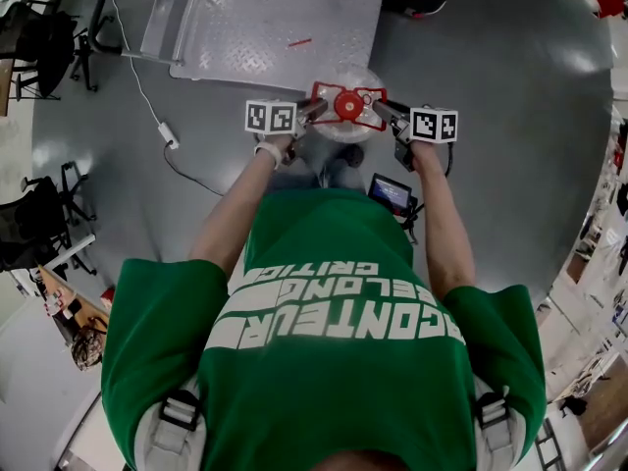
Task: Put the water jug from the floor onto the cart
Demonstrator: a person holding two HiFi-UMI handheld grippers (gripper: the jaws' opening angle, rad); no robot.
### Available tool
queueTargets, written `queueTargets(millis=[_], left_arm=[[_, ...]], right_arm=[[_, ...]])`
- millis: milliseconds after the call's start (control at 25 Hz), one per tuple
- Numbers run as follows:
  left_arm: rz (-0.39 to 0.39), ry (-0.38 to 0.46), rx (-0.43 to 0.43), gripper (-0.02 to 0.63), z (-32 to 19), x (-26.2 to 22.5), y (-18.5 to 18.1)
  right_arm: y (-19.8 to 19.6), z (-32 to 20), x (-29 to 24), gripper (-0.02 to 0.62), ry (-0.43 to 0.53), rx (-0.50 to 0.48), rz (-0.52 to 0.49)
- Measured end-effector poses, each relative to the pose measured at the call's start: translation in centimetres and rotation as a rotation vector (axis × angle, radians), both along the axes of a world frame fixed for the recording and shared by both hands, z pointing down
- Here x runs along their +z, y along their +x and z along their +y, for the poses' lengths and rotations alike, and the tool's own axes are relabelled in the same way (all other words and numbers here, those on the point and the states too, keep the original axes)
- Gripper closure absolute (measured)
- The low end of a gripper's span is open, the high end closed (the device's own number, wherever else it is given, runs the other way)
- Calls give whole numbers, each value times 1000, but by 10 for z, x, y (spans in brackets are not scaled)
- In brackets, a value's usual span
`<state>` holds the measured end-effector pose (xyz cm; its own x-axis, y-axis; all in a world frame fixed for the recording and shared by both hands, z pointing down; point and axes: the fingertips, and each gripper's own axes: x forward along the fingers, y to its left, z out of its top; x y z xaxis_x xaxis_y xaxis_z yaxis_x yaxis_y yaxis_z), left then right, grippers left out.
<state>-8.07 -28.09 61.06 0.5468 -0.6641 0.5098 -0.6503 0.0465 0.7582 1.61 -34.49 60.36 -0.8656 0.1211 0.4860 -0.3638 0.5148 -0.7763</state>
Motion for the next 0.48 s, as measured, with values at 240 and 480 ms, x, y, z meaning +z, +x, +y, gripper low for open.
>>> queueTargets(millis=[240, 480], left_arm=[[20, 7, -28, 538, -8, -8, 5], [44, 12, -14, 538, -18, -7, 2]], right_arm=[[0, -12, -10, 522, 4, -7, -28], [-4, -19, -11, 522, 10, 20, -26]])
